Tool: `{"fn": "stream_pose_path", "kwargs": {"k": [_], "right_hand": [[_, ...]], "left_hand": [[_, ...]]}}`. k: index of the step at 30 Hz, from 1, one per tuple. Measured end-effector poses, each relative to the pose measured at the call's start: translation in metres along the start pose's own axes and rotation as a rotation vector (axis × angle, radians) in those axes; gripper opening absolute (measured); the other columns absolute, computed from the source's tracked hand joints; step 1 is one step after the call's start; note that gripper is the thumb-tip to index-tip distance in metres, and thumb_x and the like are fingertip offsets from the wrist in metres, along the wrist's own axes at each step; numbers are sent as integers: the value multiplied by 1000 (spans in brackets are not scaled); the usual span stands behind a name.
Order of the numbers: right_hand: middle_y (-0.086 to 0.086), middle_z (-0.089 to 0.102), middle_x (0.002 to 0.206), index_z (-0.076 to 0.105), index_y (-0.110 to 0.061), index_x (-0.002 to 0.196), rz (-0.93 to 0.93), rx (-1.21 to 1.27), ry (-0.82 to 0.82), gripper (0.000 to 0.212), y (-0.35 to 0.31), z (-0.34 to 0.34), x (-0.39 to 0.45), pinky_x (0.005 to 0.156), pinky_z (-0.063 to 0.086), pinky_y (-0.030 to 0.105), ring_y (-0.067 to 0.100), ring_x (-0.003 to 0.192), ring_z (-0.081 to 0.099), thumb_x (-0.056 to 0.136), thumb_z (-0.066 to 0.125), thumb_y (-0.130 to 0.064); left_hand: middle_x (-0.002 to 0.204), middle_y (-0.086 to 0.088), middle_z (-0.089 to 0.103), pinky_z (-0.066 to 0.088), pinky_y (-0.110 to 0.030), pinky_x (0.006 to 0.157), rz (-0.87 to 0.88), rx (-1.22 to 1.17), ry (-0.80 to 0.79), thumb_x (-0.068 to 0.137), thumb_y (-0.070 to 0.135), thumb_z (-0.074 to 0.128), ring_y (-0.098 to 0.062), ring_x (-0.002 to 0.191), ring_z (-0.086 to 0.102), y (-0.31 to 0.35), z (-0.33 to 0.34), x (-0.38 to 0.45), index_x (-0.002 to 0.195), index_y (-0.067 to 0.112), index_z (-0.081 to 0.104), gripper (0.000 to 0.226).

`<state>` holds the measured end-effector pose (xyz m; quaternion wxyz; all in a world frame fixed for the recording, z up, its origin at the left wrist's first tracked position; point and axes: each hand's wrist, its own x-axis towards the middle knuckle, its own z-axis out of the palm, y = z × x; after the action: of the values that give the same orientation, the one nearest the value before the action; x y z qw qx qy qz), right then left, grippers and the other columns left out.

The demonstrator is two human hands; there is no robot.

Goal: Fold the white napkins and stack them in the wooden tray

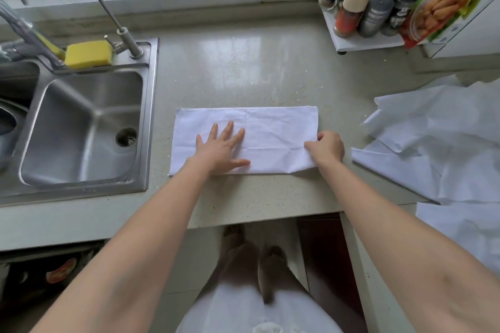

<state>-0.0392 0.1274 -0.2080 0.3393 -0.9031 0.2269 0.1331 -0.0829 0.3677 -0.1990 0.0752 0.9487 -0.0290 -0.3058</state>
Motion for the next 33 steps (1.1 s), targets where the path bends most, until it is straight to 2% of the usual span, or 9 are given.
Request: {"fn": "stream_pose_path", "kwargs": {"k": [4, 8, 12, 20, 23, 25, 26, 29, 33], "right_hand": [[-4, 41, 57, 41, -16, 56, 10, 223, -10, 34, 1, -4, -3, 48, 27, 24, 16, 57, 38, 80, 64, -9], [-3, 38, 58, 40, -15, 59, 5, 304, -26, 33, 2, -5, -5, 49, 25, 26, 11, 54, 32, 82, 63, -11], [5, 39, 69, 43, -9, 74, -18, 385, -24, 23, 4, -11, -6, 54, 25, 29, 16, 63, 33, 87, 60, -14], [5, 37, 71, 43, -13, 71, -33, 523, 21, 24, -18, -45, -15, 58, 24, 29, 17, 70, 34, 88, 60, -15], [4, 42, 69, 45, -15, 66, -74, 621, -7, 26, -48, -48, -31, 60, 29, 27, 16, 67, 38, 87, 61, -16], [-2, 43, 64, 46, -16, 62, -124, 668, -24, 30, -75, -39, -45, 55, 30, 24, 13, 62, 38, 87, 62, -11], [-4, 43, 63, 45, -17, 61, -150, 685, -35, 31, -88, -32, -52, 52, 30, 23, 12, 60, 37, 86, 62, -10], [-1, 47, 63, 45, -18, 61, -227, 615, -72, 32, -119, 6, -73, 50, 29, 25, 11, 55, 38, 84, 65, -10], [7, 62, 76, 58, -9, 79, -337, 303, -98, 6, -138, 71, -96, 61, 40, 31, 17, 66, 53, 84, 60, -10]], "left_hand": [[160, -3, -14, -4, -62, 113, 14, 166, 61, 72, 76, 56, -28, 145, -21, -1, -7, 5, 152, 31, -6, 111], [158, -5, -21, -10, -61, 113, 100, 277, 46, 60, 82, 61, -29, 141, -30, -3, -17, 16, 152, 28, -11, 128], [156, -5, -28, -12, -62, 111, 91, 240, 9, 51, 86, 63, -30, 139, -33, -5, -17, 24, 149, 28, -20, 142], [155, -1, -30, -12, -65, 108, 107, 97, -21, 50, 79, 70, -32, 141, -28, 19, -23, 42, 149, 27, -22, 145], [160, -7, 5, 6, -51, 116, 96, -283, 203, 75, 66, 63, -27, 147, 4, 0, -34, 41, 153, 20, 10, 105], [145, -11, 42, 31, -39, 110, -35, -800, 322, 92, 52, 52, -24, 131, 40, -22, -47, 34, 139, 10, 43, 64], [135, -11, 52, 38, -37, 103, -138, -1093, 291, 96, 49, 44, -24, 119, 50, -33, -52, 30, 131, 5, 51, 57], [118, -17, 57, 44, -35, 93, -352, -1700, 76, 98, 59, 25, -25, 97, 57, -71, -57, 18, 126, -3, 52, 74], [133, -24, 52, 40, -39, 105, -377, -1890, -46, 92, 69, 17, -33, 122, 52, -101, -53, 9, 135, -5, 43, 90]]}}
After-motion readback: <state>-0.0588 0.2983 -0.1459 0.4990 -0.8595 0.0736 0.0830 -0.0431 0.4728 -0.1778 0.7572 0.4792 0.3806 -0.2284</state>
